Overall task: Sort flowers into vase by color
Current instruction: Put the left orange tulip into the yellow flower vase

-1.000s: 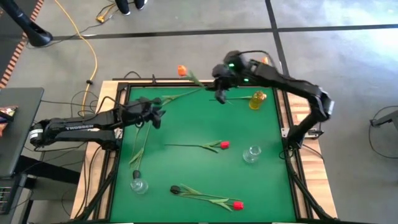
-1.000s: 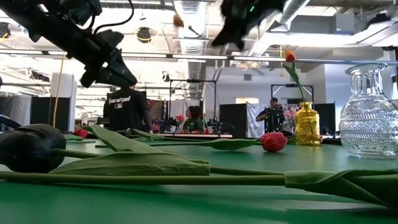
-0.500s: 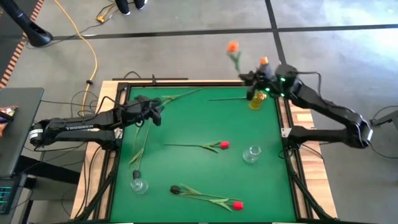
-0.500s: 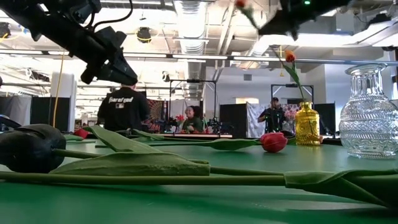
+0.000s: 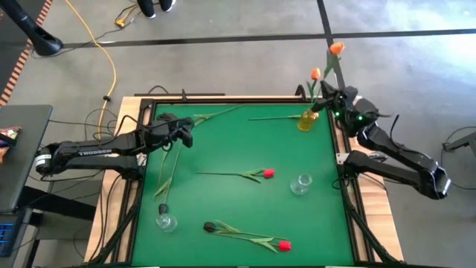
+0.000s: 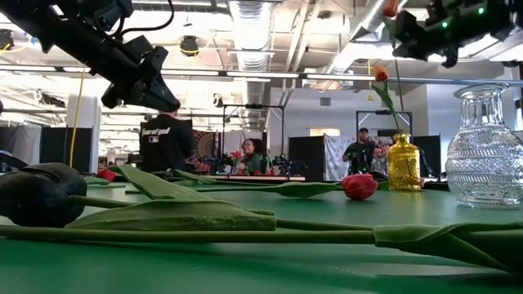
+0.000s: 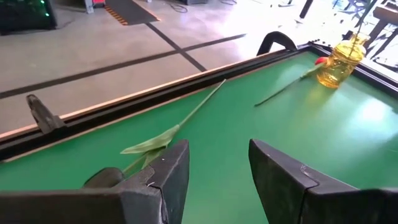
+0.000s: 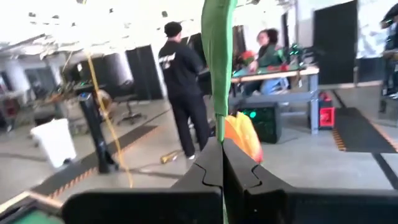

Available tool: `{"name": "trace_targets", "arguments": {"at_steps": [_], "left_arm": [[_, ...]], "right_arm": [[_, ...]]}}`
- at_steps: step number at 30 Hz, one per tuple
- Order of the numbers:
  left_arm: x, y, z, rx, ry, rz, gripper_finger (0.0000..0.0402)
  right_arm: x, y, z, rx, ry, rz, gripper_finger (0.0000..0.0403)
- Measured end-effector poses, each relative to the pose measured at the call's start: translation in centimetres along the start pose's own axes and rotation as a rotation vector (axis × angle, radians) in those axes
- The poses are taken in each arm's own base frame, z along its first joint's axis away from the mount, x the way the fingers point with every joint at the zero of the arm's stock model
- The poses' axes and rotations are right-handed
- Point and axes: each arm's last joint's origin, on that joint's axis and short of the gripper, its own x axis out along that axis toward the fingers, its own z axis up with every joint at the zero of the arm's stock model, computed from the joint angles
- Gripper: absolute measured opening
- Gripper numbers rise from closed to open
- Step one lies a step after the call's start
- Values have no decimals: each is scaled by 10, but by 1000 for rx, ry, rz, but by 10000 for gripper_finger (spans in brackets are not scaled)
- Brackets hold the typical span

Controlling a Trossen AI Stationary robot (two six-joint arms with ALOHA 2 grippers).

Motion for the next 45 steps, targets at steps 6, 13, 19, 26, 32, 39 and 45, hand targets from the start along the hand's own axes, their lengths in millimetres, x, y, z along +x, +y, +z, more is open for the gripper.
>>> {"name": "trace_targets", "arguments": {"at_steps": [6, 13, 19, 26, 32, 39, 45], "left_arm": [[0, 0, 0, -28, 0, 0, 155], [0, 0, -1, -39, 10, 4, 155], [0, 1, -1, -60, 14, 4, 155], [0, 0, 0, -69, 2, 1, 155], [0, 0, 0, -69, 2, 1, 155], [0, 0, 0, -68, 3, 3, 155], [0, 0, 0, -64, 3, 4, 155]], "right_arm": [[2, -10, -16, 13, -60, -98, 18], [3, -17, -20, -17, -54, -161, 18], [3, -17, -20, -21, -58, -160, 18], [8, -14, -25, -13, -31, -153, 18], [14, -13, -31, -25, -2, -157, 18], [18, -12, -35, -53, 15, -163, 18], [20, -12, -38, -64, 29, -180, 18]]}}
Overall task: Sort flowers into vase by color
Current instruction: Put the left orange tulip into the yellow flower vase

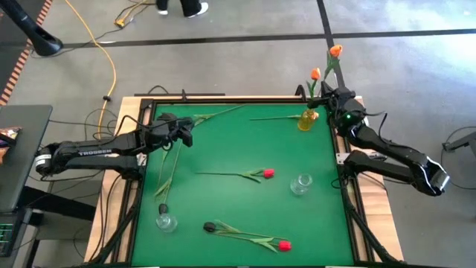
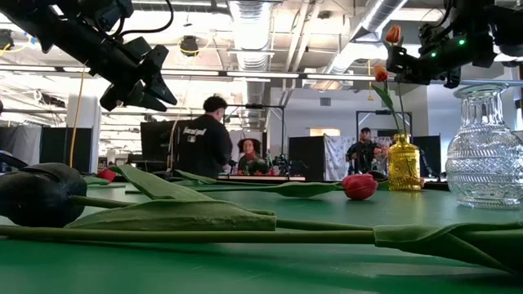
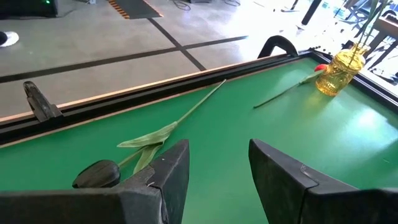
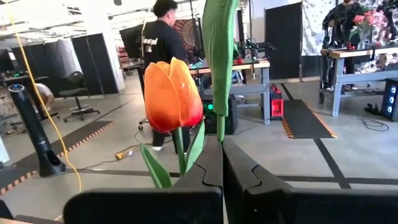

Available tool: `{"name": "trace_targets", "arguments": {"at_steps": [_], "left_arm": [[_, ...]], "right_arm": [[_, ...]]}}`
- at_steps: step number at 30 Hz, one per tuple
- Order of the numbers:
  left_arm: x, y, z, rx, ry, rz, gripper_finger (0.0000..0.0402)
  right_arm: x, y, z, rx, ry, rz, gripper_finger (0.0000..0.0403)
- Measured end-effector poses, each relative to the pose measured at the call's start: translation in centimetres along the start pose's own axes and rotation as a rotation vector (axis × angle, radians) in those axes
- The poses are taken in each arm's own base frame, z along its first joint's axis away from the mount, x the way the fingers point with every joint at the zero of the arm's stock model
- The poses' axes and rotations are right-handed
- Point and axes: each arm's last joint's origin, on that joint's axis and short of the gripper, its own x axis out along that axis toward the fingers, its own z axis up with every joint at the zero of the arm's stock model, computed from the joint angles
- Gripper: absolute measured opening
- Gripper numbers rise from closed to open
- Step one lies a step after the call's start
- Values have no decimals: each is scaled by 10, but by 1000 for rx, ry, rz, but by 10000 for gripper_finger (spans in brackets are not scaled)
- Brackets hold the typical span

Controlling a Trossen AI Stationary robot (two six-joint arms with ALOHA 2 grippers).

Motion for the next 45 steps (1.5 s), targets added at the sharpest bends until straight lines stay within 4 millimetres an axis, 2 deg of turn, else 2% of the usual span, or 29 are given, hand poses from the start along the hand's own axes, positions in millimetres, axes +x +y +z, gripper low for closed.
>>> {"name": "trace_targets", "arguments": {"at_steps": [4, 9, 13, 27, 38, 45], "left_arm": [[0, 0, 0, 0, 0, 0, 155], [0, 0, 0, -1, 2, -2, 155], [0, 0, 0, -8, 2, -1, 155], [0, 0, 0, -7, -2, 5, 155], [0, 0, 0, -11, -3, 9, 155], [0, -1, 0, -14, 17, -34, 155]], "right_arm": [[-1, -1, -5, 4, 1, 0, 18], [-10, -9, -32, 118, -47, 4, 18], [-17, -11, -36, 161, -124, 22, 18], [-18, -7, -50, 80, -1, 32, 20], [-18, -7, -51, 74, 6, 31, 68], [-19, -6, -51, -46, 8, 56, 99]]}}
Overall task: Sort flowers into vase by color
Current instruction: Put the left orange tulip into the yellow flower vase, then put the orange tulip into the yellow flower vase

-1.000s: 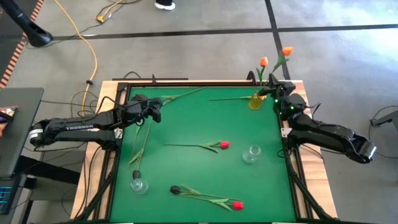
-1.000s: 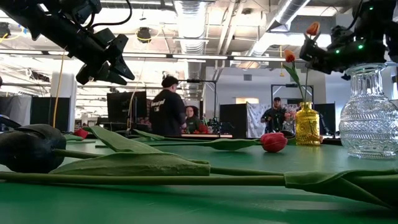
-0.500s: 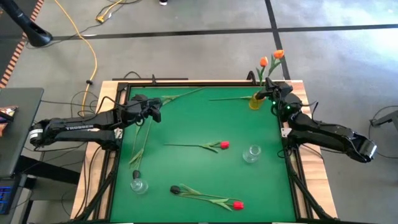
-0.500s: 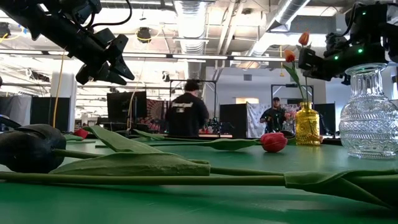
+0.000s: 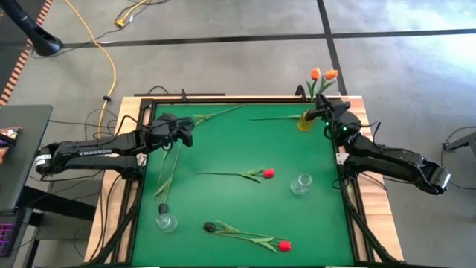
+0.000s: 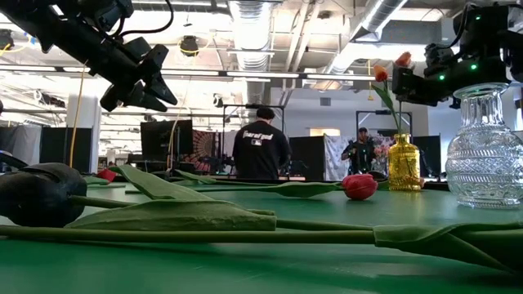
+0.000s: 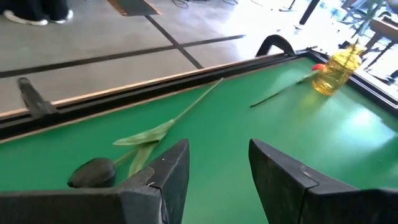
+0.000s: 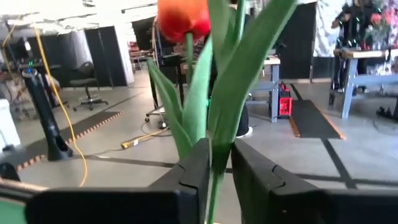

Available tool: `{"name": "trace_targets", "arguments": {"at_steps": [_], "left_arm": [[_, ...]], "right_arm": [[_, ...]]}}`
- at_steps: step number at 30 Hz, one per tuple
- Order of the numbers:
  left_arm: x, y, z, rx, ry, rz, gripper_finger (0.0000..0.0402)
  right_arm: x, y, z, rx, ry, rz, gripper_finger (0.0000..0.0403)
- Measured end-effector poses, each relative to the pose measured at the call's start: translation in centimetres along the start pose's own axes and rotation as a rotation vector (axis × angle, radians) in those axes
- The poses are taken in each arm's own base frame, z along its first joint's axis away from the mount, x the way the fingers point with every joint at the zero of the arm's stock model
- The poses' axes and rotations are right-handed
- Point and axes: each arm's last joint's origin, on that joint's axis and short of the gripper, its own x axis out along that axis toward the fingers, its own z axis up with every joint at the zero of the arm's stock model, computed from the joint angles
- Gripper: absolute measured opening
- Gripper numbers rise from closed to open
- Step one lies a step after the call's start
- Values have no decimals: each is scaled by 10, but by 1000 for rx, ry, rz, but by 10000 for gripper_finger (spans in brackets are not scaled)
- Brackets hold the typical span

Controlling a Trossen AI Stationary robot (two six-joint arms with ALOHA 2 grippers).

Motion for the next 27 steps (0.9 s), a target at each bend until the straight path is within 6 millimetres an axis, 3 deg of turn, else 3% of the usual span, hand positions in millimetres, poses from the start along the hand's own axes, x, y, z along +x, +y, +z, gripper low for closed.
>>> {"name": "trace_targets", "arguments": {"at_steps": [8, 12, 16, 21, 27], "left_arm": [[-1, -8, 4, -2, 37, -203, 155], [-4, -18, 25, 36, -17, -233, 155], [0, -35, 52, 127, -64, -246, 155], [25, -61, 75, 268, -53, -245, 155], [82, -86, 79, 334, 71, -304, 155]], "right_arm": [[-7, 6, 0, -17, 22, 58, 184], [-13, 8, 0, -45, 69, 93, 225], [-16, 14, 13, -115, 173, 136, 243], [-22, 20, 34, -221, 316, 182, 246], [-33, 23, 59, -265, 447, 261, 246]]}}
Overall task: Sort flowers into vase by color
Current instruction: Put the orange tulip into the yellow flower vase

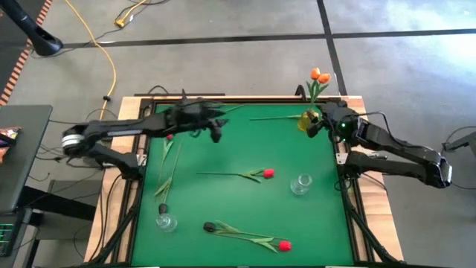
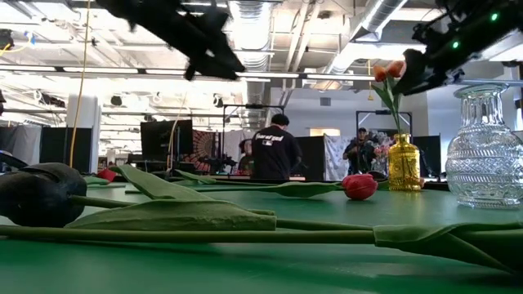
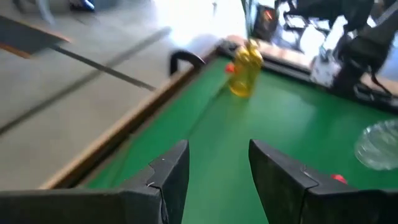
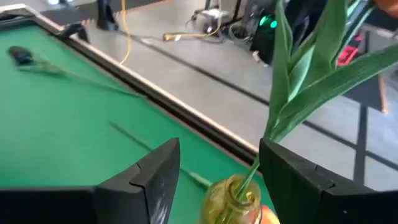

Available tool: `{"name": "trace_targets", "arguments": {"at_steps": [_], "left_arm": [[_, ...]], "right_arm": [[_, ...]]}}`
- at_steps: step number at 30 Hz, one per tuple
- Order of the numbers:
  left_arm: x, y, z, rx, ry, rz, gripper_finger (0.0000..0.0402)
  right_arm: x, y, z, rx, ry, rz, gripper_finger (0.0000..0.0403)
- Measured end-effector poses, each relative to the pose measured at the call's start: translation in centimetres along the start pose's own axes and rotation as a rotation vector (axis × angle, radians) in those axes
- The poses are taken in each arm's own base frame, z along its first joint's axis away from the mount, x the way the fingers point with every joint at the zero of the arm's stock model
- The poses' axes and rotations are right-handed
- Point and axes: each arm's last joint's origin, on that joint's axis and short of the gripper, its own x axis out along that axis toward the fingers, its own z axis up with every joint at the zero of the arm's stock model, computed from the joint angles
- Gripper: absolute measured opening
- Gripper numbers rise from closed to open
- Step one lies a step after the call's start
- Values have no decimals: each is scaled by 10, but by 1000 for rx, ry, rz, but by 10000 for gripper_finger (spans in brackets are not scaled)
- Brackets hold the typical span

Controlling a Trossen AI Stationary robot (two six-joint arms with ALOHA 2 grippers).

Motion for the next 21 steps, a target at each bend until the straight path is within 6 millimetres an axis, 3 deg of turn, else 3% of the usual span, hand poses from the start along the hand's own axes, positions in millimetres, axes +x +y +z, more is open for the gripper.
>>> {"name": "trace_targets", "arguments": {"at_steps": [7, 15, 21], "left_arm": [[83, 8, 11, 54, 122, -196, 155], [171, 32, 17, 201, 296, -178, 155], [222, 54, 19, 262, 390, -169, 155]], "right_arm": [[-17, 5, 10, 42, 70, 163, 246], [-24, 18, 7, 42, 100, 311, 246], [-28, 24, 6, 57, 107, 368, 246]]}}
